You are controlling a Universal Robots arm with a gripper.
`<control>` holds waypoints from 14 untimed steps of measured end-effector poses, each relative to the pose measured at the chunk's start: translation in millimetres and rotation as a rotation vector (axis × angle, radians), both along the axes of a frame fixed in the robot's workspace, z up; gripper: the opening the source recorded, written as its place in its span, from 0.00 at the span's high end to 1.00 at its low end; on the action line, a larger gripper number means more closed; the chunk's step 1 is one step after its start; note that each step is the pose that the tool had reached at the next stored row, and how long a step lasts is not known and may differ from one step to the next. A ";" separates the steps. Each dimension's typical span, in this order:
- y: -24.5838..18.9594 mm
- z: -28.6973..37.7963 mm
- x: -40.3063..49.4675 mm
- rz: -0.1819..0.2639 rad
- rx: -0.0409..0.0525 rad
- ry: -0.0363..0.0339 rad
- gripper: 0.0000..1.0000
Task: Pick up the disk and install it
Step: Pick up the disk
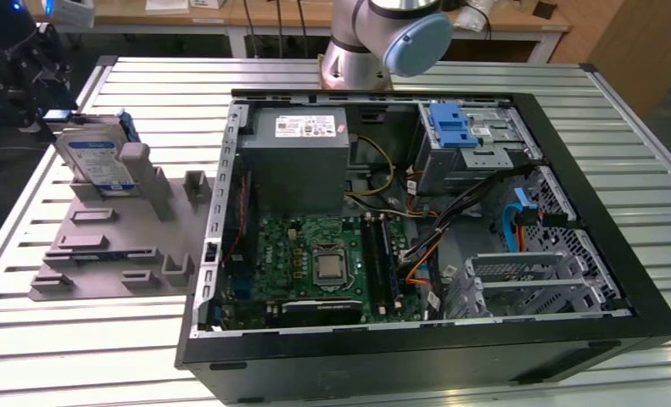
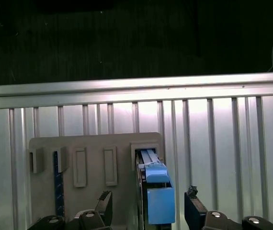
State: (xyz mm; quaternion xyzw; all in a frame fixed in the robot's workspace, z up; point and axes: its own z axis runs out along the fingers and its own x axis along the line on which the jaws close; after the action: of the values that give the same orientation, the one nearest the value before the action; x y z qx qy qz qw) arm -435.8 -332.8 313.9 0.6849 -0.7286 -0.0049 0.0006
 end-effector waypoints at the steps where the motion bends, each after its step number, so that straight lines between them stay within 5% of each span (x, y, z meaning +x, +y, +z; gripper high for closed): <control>1: 0.4 -17.2 -8.6 0.000 -0.0001 0.0002 0.31; 14: 0.6 -17.0 -8.8 0.000 -0.0002 0.0002 0.31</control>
State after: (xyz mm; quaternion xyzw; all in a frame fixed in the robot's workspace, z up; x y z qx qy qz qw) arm -444.5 -332.3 296.9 0.6849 -0.7286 -0.0049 0.0008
